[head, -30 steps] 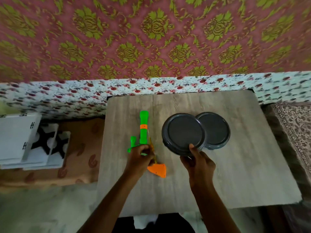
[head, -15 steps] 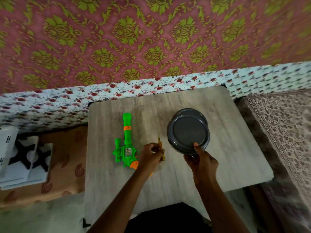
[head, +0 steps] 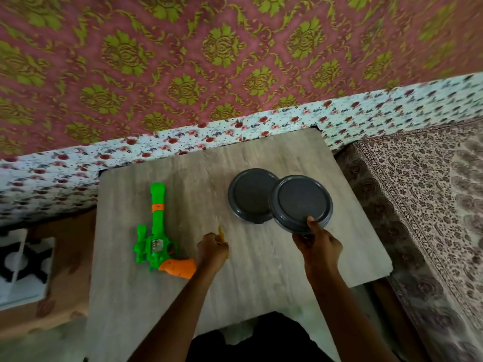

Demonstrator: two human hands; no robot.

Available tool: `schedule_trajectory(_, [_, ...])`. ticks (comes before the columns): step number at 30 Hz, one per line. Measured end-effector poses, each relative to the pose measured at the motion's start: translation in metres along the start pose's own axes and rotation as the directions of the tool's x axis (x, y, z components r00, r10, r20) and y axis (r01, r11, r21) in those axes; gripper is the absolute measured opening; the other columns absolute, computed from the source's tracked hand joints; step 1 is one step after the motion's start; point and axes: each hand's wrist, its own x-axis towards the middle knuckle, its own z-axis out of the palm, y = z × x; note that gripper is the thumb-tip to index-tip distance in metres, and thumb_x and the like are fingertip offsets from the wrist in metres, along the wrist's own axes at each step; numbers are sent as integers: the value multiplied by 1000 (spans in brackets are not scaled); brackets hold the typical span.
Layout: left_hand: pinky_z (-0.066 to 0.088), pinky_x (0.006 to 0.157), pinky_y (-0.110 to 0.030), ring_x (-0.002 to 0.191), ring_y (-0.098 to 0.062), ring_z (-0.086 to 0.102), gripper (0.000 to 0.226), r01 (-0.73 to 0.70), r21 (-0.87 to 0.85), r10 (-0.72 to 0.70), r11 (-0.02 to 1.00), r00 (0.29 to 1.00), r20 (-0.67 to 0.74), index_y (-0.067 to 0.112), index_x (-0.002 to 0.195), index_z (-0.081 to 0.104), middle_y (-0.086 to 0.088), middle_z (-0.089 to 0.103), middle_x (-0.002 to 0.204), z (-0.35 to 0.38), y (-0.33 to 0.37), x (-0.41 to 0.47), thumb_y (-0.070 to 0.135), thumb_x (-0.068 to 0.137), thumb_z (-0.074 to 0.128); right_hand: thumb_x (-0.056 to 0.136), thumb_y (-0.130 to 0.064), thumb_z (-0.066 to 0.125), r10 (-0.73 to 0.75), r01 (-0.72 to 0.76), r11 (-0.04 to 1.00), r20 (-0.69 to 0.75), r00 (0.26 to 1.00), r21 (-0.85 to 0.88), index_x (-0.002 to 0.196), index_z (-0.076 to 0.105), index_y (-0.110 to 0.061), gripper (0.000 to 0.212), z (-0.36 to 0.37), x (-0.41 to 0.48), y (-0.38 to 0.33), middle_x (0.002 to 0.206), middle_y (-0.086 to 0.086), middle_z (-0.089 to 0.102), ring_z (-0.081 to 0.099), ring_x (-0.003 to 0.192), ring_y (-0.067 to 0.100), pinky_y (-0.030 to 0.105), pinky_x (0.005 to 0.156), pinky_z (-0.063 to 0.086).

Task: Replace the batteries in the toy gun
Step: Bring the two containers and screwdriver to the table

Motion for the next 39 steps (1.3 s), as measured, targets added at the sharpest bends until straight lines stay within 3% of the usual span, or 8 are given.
schedule_trajectory(6, [46, 70, -31, 89, -33, 64, 17, 11, 210, 7, 978, 997, -83, 8, 102, 68, -16, 70, 102, 20, 28, -13, 16, 89, 60, 90, -12, 78, 38, -37, 999, -31, 999, 18, 116, 68, 0, 30, -8, 80, -27, 111, 18, 73, 72, 104, 35, 56, 92, 60])
schedule_trajectory(9, [50, 78, -35, 98, -37, 66, 18, 28, 271, 5, 962, 993, -121, 5, 105, 69, -17, 70, 105, 33, 32, -4, 15, 91, 61, 90, -10, 77, 47, -46, 999, -29, 998, 15, 115, 68, 1, 29, -4, 114, -35, 111, 18, 72, 70, 106, 37, 56, 89, 61])
schedule_trajectory(13, [49, 73, -35, 97, -37, 66, 16, 82, 235, -42, 969, 985, -170, 0, 104, 68, -22, 71, 104, 48, 32, 5, 11, 94, 61, 91, -7, 75, 78, -78, 997, -36, 996, 7, 109, 66, -4, 20, 6, 150, -44, 119, 21, 69, 70, 104, 35, 59, 91, 59])
schedule_trajectory(19, [46, 73, -37, 99, -42, 65, 16, 96, 213, -49, 972, 975, -215, -3, 103, 69, -25, 70, 102, 53, 26, 10, 8, 93, 63, 91, -3, 73, 120, -120, 993, -60, 991, 18, 121, 61, -1, 32, 16, 177, -54, 122, 20, 66, 68, 106, 38, 58, 88, 60])
schedule_trajectory(26, [38, 62, -29, 80, -25, 57, 7, 83, 179, -42, 980, 974, -221, 3, 93, 68, -16, 67, 95, 57, 17, 12, 7, 89, 64, 89, -9, 78, 118, -131, 987, -134, 984, -94, 92, 62, -8, 17, 11, 188, -48, 104, 14, 68, 70, 95, 33, 53, 84, 63])
schedule_trajectory(30, [39, 62, -28, 79, -28, 62, 7, 40, 132, -7, 990, 971, -240, 9, 83, 64, -6, 62, 79, 62, 14, 14, 8, 90, 65, 86, -12, 82, 83, -112, 982, -192, 978, -149, 88, 66, -6, 18, 3, 191, -39, 105, 18, 71, 73, 93, 35, 50, 79, 65])
schedule_trajectory(34, [50, 65, -33, 76, -23, 65, 8, -35, 118, 64, 992, 965, -254, 13, 92, 68, -3, 67, 80, 70, 2, 15, 17, 95, 62, 89, -18, 80, 65, -97, 986, -229, 971, -135, 84, 64, -7, 20, -4, 188, -24, 97, 17, 71, 76, 88, 33, 47, 76, 66])
schedule_trajectory(39, [51, 70, -29, 79, -13, 67, 6, -156, 14, 154, 988, 948, -278, 23, 98, 68, 5, 71, 86, 75, -9, 7, 19, 94, 67, 97, -11, 65, 44, -74, 977, -154, 987, -199, 101, 70, -5, 8, -18, 158, 24, 98, 19, 76, 78, 86, 35, 45, 77, 65])
